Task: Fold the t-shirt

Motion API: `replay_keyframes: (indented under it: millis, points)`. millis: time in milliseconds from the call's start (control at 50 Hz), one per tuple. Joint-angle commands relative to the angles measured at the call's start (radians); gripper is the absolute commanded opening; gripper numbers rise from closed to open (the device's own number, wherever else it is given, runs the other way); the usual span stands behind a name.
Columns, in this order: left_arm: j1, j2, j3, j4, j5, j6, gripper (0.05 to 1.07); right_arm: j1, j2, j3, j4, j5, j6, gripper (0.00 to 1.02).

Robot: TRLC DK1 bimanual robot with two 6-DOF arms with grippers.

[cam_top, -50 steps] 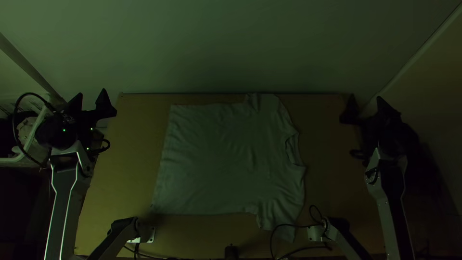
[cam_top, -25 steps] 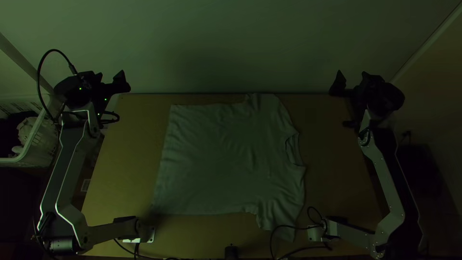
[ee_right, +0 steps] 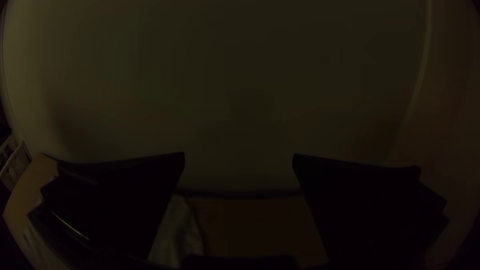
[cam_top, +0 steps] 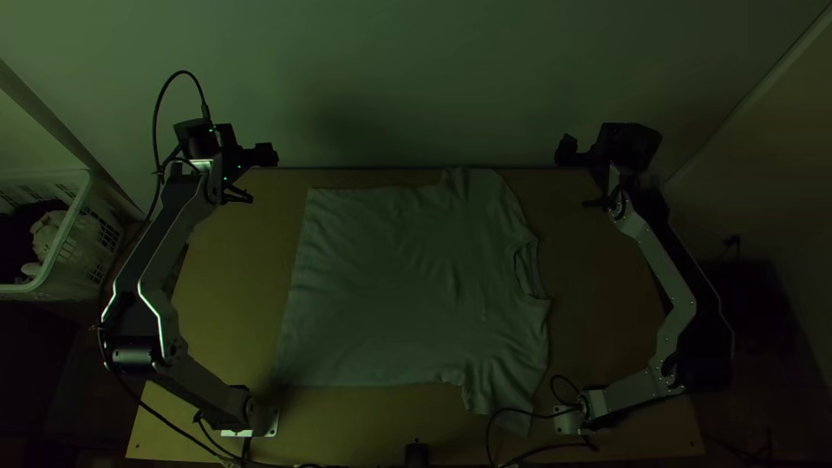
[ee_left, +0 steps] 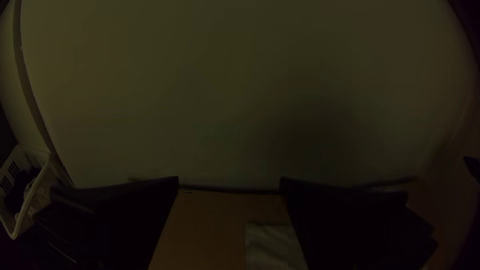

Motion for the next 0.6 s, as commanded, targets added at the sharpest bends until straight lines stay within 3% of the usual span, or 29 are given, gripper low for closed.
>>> replay_keyframes:
  millis: [0, 460, 580]
  points:
    - [-0.020, 0.062, 0.060, -0.030, -0.033, 0.015, 1.01, 0.017, 0.063, 0.058, -0.022, 0.008, 0.020, 0.99]
    - [-0.079, 0.332, 0.228, -0.179, -0.085, -0.009, 1.01, 0.066, 0.280, 0.163, -0.111, 0.014, 0.054, 0.99]
    - [-0.083, 0.385, 0.241, -0.186, -0.088, -0.012, 0.92, 0.069, 0.315, 0.178, -0.123, 0.016, 0.063, 0.99]
